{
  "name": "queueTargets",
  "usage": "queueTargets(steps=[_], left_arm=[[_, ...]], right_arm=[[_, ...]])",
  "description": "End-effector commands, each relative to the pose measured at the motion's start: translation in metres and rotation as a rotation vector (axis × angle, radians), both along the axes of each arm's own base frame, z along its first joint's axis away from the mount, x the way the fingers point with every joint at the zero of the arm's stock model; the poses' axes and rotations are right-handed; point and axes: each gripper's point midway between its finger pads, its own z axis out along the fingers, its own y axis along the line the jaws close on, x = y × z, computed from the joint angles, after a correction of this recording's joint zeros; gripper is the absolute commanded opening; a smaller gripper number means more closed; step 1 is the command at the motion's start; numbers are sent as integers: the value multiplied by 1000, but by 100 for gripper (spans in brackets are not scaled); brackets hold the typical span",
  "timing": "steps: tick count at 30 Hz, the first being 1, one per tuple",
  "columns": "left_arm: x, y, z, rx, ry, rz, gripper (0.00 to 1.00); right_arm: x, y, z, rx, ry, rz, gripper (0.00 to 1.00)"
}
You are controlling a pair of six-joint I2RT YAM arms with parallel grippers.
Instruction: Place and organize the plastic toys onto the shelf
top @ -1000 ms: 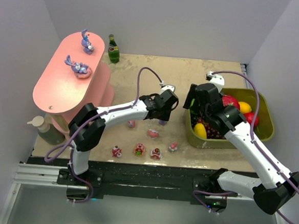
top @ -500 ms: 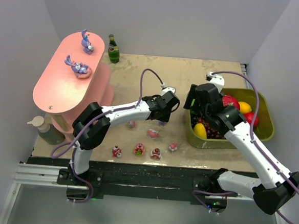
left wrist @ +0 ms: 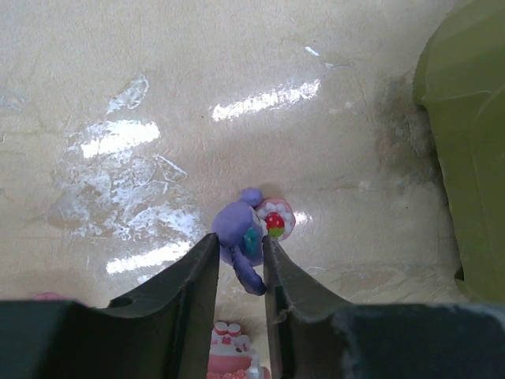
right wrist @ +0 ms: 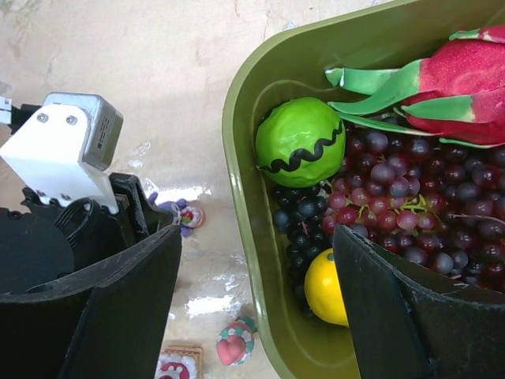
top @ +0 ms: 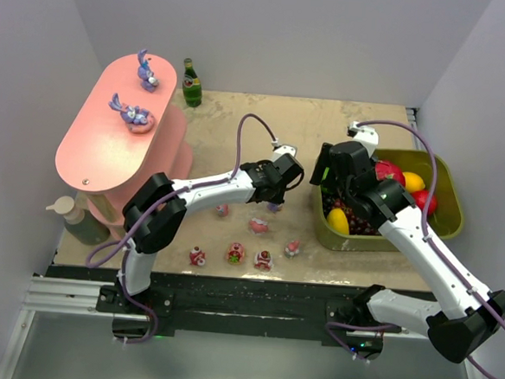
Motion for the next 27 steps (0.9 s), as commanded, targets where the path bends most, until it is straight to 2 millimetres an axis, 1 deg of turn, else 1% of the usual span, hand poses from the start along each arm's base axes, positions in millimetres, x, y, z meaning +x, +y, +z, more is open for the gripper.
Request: queueTargets(steps=[1,3,4,6,7,11,12,14,15,16,17,18,19,20,21,22,23,24,25,27], left_arm=[[16,-7,16,-18,-78,19,24],[17,-7,19,-18,-87,21,18],[18,-5,20,-14,-95,29,11],[18,-3,25,-14,-108,35,2],[20,0,27,-7,-120,42,0],[24,7,42,6,-169,47,0],[26,8,55,3,-190,43,0],[26,16,68,28,-213,39,0],[27,20,89,23,-244,37,0],[28,26,101,33,-266,44,0],[24,32,108,54,-264,34,0],[24,39,133,39,-292,35,0],[22,46,144,41,-297,37,0],[15,57,148,69,-277,27,0],[13,68,172,44,-295,38,0],[5,80,178,65,-274,35,0],[1,88,188,58,-277,36,0],[-4,98,212,34,-307,28,0],[-13,107,217,47,-286,12,0],[-24,124,248,19,-317,29,0]], right_arm=[[5,0,5,8,-25,-1,80],[4,1,5,9,-25,2,80],[5,0,5,9,-26,-1,80],[5,0,4,9,-26,-1,80],[5,0,4,9,-28,-2,80],[7,1,7,15,-37,-4,80],[7,1,8,16,-40,-5,80],[8,1,11,18,-49,-5,80],[9,1,12,20,-51,-9,80],[10,2,13,23,-57,-8,80],[11,3,14,24,-58,-4,80],[13,4,14,27,-60,-3,80],[14,6,16,36,-69,2,80],[16,8,18,44,-71,8,80],[17,11,15,43,-62,13,80],[19,13,15,49,-66,16,80],[20,16,15,56,-65,23,80],[22,18,13,56,-60,27,80],[24,20,14,64,-64,32,80],[27,24,12,64,-56,40,80]])
